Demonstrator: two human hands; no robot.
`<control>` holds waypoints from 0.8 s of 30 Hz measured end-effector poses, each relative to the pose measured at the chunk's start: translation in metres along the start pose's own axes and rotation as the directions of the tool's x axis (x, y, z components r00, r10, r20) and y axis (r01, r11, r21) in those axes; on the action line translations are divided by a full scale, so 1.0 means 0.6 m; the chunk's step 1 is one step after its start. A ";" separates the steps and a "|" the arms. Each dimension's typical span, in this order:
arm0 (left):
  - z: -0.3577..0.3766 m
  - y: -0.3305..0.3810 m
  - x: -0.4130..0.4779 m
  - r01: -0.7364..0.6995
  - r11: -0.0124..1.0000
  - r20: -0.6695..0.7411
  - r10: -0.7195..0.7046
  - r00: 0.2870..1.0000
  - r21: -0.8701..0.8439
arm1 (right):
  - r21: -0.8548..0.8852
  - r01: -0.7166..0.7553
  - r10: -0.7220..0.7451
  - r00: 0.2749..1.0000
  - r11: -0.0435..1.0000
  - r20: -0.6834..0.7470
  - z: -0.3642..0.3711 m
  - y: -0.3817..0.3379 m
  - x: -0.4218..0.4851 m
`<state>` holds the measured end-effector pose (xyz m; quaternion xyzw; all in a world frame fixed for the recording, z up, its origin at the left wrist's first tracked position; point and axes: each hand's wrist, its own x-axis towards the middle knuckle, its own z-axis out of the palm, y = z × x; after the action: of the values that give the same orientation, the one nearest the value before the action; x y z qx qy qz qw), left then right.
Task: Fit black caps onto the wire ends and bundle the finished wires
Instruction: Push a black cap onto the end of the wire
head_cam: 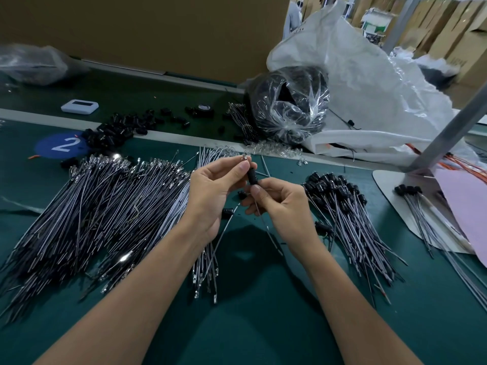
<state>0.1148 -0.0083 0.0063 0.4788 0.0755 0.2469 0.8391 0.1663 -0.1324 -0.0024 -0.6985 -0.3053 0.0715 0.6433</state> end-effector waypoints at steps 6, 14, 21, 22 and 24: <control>-0.001 0.002 0.000 0.000 1.000 -0.075 -0.002 0.997 -0.028 | -0.095 0.023 -0.029 0.998 0.995 -0.060 -0.001 0.004 -0.001; -0.002 0.010 -0.002 -0.012 1.000 -0.055 0.012 0.998 -0.006 | -0.094 0.026 -0.032 0.998 0.995 -0.062 -0.003 0.002 0.000; 0.003 0.014 -0.005 0.006 1.000 -0.042 -0.006 0.999 -0.016 | -0.090 0.035 -0.038 0.998 0.995 -0.040 -0.006 -0.001 -0.001; 0.004 0.014 -0.005 0.008 1.000 -0.040 -0.009 0.999 -0.021 | -0.085 0.031 -0.034 0.999 0.996 -0.034 -0.007 -0.002 -0.001; 0.004 0.016 -0.005 0.013 0.999 -0.040 -0.015 0.999 -0.037 | -0.077 0.027 -0.029 0.999 0.997 -0.024 -0.007 -0.002 0.000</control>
<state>0.1096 -0.0076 0.0150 0.4578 0.0911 0.2518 0.8478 0.1679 -0.1359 -0.0007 -0.7191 -0.3094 0.0420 0.6208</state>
